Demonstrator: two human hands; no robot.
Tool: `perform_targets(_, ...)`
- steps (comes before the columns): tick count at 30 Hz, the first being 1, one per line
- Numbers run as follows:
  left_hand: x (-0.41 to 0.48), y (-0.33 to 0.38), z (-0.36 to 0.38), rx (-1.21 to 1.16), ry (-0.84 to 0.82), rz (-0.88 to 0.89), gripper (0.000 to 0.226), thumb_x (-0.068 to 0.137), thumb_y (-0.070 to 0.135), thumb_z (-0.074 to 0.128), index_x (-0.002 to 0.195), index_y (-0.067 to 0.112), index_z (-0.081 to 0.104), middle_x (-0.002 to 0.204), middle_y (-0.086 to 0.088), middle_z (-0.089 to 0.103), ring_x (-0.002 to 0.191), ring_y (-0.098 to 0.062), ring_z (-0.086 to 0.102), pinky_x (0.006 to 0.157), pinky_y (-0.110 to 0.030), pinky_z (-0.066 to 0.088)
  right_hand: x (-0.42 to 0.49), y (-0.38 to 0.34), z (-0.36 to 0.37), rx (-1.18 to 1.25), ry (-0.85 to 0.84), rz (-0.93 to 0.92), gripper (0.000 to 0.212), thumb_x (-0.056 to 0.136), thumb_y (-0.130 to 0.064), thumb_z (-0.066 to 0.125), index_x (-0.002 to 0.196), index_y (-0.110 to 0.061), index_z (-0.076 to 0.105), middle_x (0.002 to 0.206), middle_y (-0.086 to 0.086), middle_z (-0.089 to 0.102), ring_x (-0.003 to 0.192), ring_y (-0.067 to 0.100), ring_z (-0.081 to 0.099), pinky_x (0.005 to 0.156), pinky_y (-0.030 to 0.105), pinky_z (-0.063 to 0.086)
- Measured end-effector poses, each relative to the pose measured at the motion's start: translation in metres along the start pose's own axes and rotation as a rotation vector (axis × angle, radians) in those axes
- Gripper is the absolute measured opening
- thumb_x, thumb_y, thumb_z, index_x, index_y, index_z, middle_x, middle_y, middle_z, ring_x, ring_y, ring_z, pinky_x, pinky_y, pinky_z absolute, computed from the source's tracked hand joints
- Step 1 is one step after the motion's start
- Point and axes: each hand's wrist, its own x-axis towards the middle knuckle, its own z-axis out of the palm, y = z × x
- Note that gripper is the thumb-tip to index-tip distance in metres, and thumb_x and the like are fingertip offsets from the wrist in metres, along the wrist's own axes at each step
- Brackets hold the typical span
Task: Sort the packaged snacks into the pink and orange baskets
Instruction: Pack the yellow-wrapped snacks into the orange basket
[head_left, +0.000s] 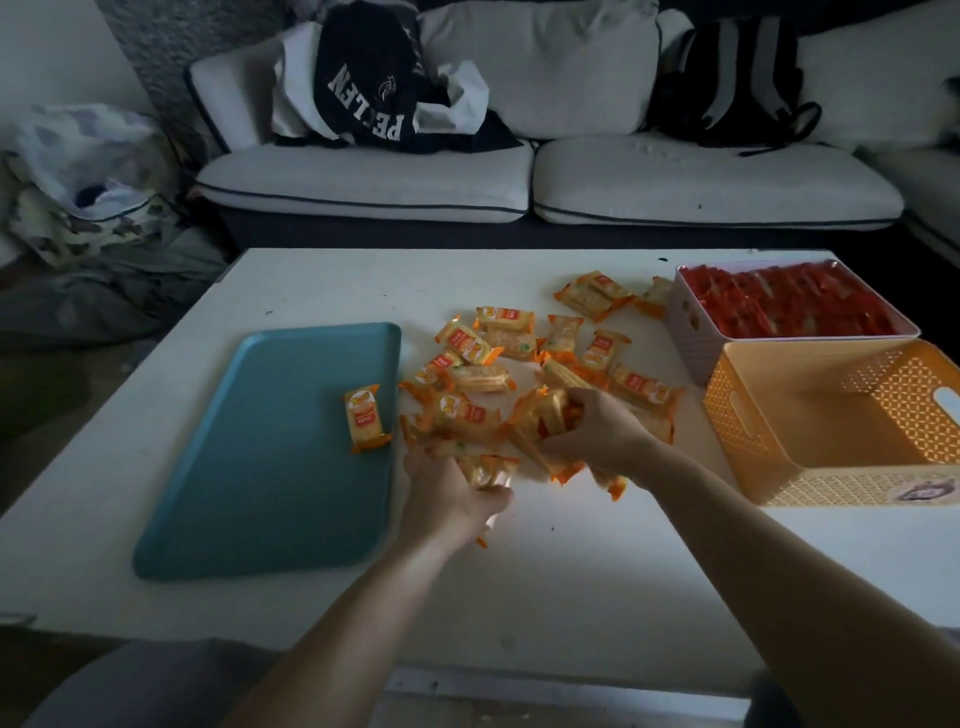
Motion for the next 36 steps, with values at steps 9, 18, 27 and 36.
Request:
perform_targets(9, -0.007, 0.014, 0.004, -0.704, -0.106, -0.276, 0.021, 0.087, 0.036, 0.077, 0.102, 0.022, 0.076, 0.093, 0.001, 0.079, 0.091, -0.021, 0.074, 0.078, -0.03, 0.057, -0.011, 0.007, 0.009, 0.397, -0.263, 0.078, 0.024, 0.081, -0.022, 0.081, 0.096, -0.006, 0.07, 0.072, 0.007, 0.074, 0.056, 0.016, 0.067, 0.054, 0.03, 0.055)
perform_targets(18, -0.017, 0.032, 0.004, -0.953, -0.003, -0.345, 0.071, 0.068, 0.063, 0.077, 0.127, 0.026, 0.064, 0.109, -0.005, 0.076, 0.098, -0.03, 0.074, 0.089, -0.054, 0.06, -0.045, 0.003, 0.017, 0.709, -0.207, 0.032, 0.046, 0.076, -0.016, 0.085, 0.114, -0.003, 0.063, 0.081, 0.018, 0.072, 0.058, 0.029, 0.063, 0.047, 0.032, 0.051)
perform_targets(27, -0.008, 0.194, 0.058, -0.976, -0.139, -0.076, 0.087, 0.048, 0.077, 0.082, 0.12, 0.03, 0.069, 0.108, 0.001, 0.077, 0.099, -0.023, 0.074, 0.087, -0.05, 0.06, -0.089, 0.053, -0.131, 0.831, 0.195, -0.039, 0.035, 0.081, -0.013, 0.081, 0.114, -0.008, 0.068, 0.097, 0.018, 0.077, 0.089, 0.036, 0.074, 0.087, 0.051, 0.06)
perform_targets(36, 0.024, 0.274, 0.136, -0.747, -0.375, 0.148, 0.111, 0.066, 0.086, 0.061, 0.158, 0.032, 0.028, 0.157, 0.0, 0.043, 0.135, -0.019, 0.05, 0.113, -0.045, 0.037, -0.07, 0.15, -0.197, 0.14, 0.644, 0.55, 0.087, 0.087, -0.07, 0.057, 0.148, -0.011, 0.04, 0.151, 0.021, 0.04, 0.139, 0.043, 0.038, 0.109, 0.059, 0.04)
